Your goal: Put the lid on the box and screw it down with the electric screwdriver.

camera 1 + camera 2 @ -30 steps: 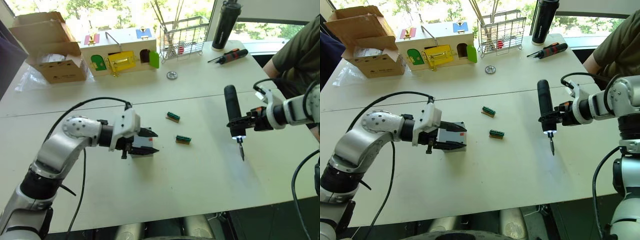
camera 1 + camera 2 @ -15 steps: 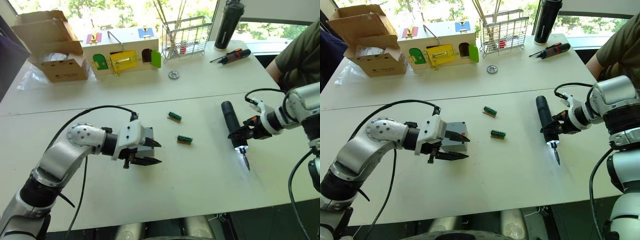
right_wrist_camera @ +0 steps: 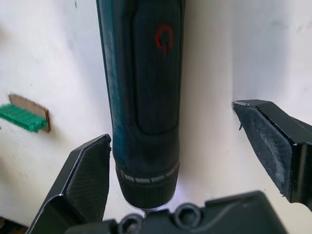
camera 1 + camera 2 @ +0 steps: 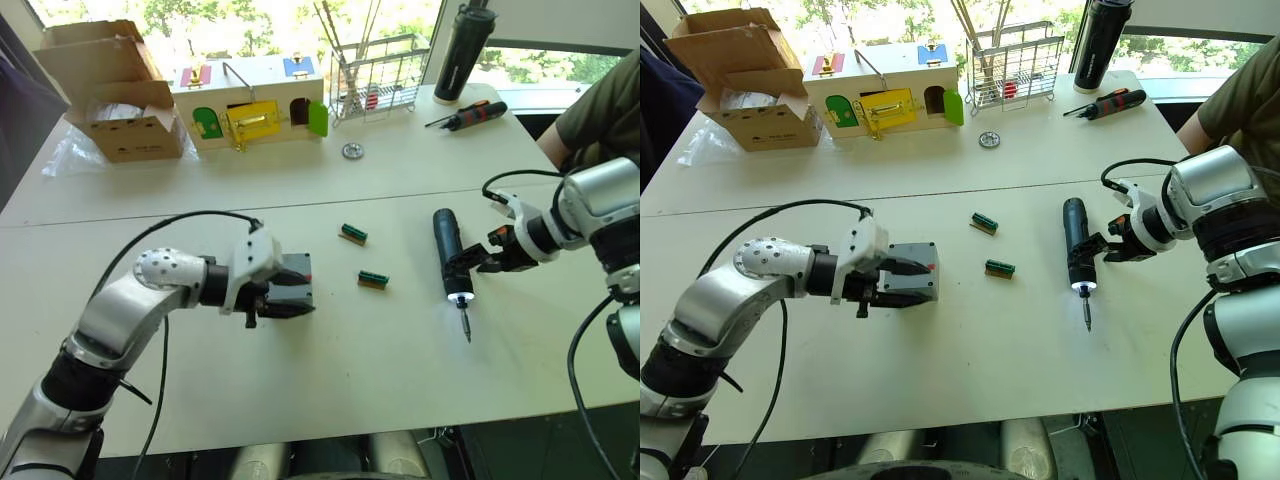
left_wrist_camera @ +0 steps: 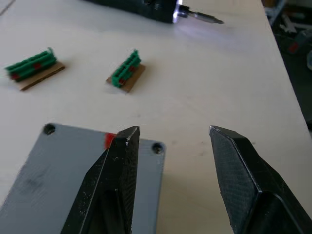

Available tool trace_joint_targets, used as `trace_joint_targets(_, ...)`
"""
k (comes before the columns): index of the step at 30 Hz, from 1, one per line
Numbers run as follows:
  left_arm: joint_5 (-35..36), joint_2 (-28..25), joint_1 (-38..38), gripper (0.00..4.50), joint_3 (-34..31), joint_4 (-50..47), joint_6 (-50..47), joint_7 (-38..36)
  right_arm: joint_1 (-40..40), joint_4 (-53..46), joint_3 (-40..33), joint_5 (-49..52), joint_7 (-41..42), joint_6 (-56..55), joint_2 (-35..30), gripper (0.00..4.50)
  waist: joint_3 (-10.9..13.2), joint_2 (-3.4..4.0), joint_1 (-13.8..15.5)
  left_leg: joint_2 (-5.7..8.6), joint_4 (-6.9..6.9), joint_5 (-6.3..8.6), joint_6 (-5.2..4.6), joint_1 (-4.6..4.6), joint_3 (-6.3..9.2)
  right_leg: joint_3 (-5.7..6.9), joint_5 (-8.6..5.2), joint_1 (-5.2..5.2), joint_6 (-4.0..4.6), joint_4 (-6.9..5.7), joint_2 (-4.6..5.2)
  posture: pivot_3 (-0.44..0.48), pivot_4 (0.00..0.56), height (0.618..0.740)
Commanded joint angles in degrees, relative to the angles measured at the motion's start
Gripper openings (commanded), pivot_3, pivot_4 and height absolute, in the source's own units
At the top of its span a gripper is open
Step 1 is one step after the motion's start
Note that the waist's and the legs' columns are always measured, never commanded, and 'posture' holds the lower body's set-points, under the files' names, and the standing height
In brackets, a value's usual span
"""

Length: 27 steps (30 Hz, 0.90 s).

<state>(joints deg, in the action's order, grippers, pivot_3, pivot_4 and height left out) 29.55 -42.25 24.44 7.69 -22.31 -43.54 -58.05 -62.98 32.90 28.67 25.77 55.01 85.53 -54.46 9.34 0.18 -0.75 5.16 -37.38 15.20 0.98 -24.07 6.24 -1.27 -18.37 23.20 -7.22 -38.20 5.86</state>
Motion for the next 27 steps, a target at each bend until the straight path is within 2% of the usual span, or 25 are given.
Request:
trace_joint_targets(1,4.8,-0.6,-1.0,2.3,-6.7,0.3,-3.6,1.4,-1.3,-3.6,-5.2,-0.7,-0.2,-2.4,-0.9,4.48,0.0,0.0,0.0,0.0,0.04,0.0,0.0,0.0,0.0,0.0,0.0,0.03,0.0,0.0,0.0,0.0,0.15,0.74)
trace_joint_targets(5,10.0,-3.2,-4.6,2.3,-13.8,-1.1,-7.9,1.7,2.6,-14.0,-16.5,1.9,-2.7,-1.9,-1.6,4.48,0.0,0.0,-0.2,-0.04,0.13,0.0,0.01,-0.1,0.0,-0.01,0.0,0.2,0.0,-0.02,-0.01,0.0,0.15,0.74)
trace_joint_targets(7,12.5,-5.4,-7.1,2.3,-17.8,-1.8,-10.6,1.7,9.0,-23.1,-25.7,3.4,-5.6,-3.4,-1.1,4.48,0.0,-0.01,-0.1,-0.07,0.14,-0.02,0.05,-0.12,0.08,0.0,0.0,0.18,0.0,-0.02,-0.03,0.0,0.15,0.74)
trace_joint_targets(10,17.8,-7.6,-11.2,2.3,-23.3,-2.5,-15.4,1.7,19.7,-38.2,-40.8,7.1,-9.7,-5.2,4.4,4.48,0.0,-0.05,0.2,-0.06,0.08,-0.03,0.06,-0.13,0.14,0.02,0.0,0.12,0.0,-0.04,-0.01,0.0,0.15,0.74)
trace_joint_targets(11,18.2,-8.9,-13.6,2.3,-24.6,-2.8,-16.1,1.1,25.7,-45.1,-44.6,8.5,-9.8,-7.0,6.0,4.48,0.0,-0.06,0.3,-0.04,0.02,-0.03,0.06,-0.12,0.16,0.03,0.0,0.08,0.0,-0.05,-0.01,0.0,0.15,0.74)
trace_joint_targets(14,17.7,-12.1,-18.7,2.3,-26.8,-1.7,-15.9,-0.1,40.3,-61.2,-50.1,9.4,-11.4,-16.0,11.2,4.48,-0.1,-0.1,0.5,-0.04,0.04,-0.05,0.09,-0.07,0.24,0.04,0.0,-0.03,0.0,-0.05,-0.01,0.0,0.15,0.74)
trace_joint_targets(16,14.5,-13.3,-22.3,2.3,-26.5,2.0,-13.3,-0.3,49.9,-68.5,-53.8,17.7,-8.1,-16.1,16.2,4.48,-0.1,-0.1,0.5,-0.02,0.04,-0.05,0.09,-0.07,0.21,0.01,0.0,-0.01,0.0,-0.06,0.0,0.0,0.15,0.74)
trace_joint_targets(18,12.7,-14.1,-25.5,2.3,-25.9,3.8,-11.1,-1.3,56.4,-72.7,-55.6,24.1,-6.6,-15.5,19.3,4.48,-0.1,-0.09,0.3,-0.04,0.13,-0.04,0.08,0.15,0.21,0.0,0.0,-0.18,0.0,-0.05,-0.01,0.0,0.15,0.74)
trace_joint_targets(22,14.0,-13.4,-28.7,2.3,-25.3,3.2,-11.4,-1.8,69.6,-74.4,-50.0,20.1,-4.0,-23.1,17.5,4.48,-0.1,-0.12,0.3,-0.05,0.26,0.21,-0.34,0.7,0.18,-0.03,-0.01,-0.75,0.02,0.14,0.01,0.0,0.15,0.74)
trace_joint_targets(27,16.3,-12.0,-30.7,2.3,-25.4,1.1,-12.7,-1.2,77.6,-73.5,-45.5,15.9,-2.0,-31.5,14.4,4.48,-0.1,-0.13,0.4,-0.03,0.24,0.24,-0.36,0.74,0.18,-0.04,-0.02,-0.82,0.02,0.18,0.05,0.0,0.15,0.74)
